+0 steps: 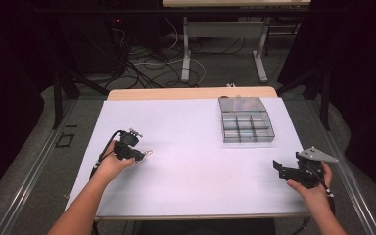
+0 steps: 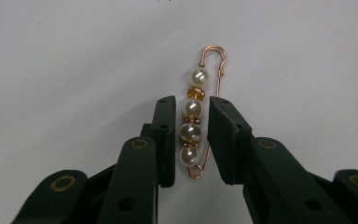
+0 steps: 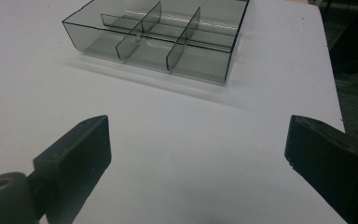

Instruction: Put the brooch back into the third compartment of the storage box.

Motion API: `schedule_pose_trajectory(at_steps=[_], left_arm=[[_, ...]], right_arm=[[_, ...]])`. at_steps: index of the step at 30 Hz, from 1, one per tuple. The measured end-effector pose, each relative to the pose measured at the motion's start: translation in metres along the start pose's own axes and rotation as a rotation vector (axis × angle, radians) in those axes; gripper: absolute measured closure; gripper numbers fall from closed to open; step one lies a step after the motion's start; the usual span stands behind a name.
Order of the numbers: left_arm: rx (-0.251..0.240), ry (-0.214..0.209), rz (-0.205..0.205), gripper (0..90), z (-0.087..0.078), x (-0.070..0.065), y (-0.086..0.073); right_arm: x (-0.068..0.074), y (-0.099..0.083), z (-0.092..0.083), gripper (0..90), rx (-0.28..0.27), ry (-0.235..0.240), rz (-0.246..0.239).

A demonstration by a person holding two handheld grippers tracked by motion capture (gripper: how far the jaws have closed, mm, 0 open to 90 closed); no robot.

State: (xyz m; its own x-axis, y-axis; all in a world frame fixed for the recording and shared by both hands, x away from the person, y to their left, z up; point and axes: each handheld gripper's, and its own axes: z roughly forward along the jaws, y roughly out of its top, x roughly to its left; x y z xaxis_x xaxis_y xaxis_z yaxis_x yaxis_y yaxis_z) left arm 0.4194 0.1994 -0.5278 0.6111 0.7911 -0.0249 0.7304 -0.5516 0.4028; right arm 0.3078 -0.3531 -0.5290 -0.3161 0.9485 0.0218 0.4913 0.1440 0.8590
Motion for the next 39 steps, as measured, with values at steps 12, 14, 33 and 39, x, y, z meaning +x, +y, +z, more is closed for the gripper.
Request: schedule_pose_trajectory(at_steps=[12,14,33,39], left_arm=[[0.026,0.006,0.021,79.1,0.004,-0.003,0.002],[0.03,0.009,0.031,79.6,0.004,-0.004,0.002],[-0.028,0.013,0.051,80.2,-0.007,-0.005,0.001],[-0.06,0.01,0.068,80.2,-0.014,-0.011,0.004]], right_arm=[[0.001,0.0,0.0,6.8,0.005,0.001,0.0],[0.001,0.0,0.0,6.8,0.004,0.0,0.002],[0.001,0.0,0.0,9.1,0.005,-0.001,-0.021],[0.002,0.0,0.0,12.3,-0.003,0.003,-0.033]])
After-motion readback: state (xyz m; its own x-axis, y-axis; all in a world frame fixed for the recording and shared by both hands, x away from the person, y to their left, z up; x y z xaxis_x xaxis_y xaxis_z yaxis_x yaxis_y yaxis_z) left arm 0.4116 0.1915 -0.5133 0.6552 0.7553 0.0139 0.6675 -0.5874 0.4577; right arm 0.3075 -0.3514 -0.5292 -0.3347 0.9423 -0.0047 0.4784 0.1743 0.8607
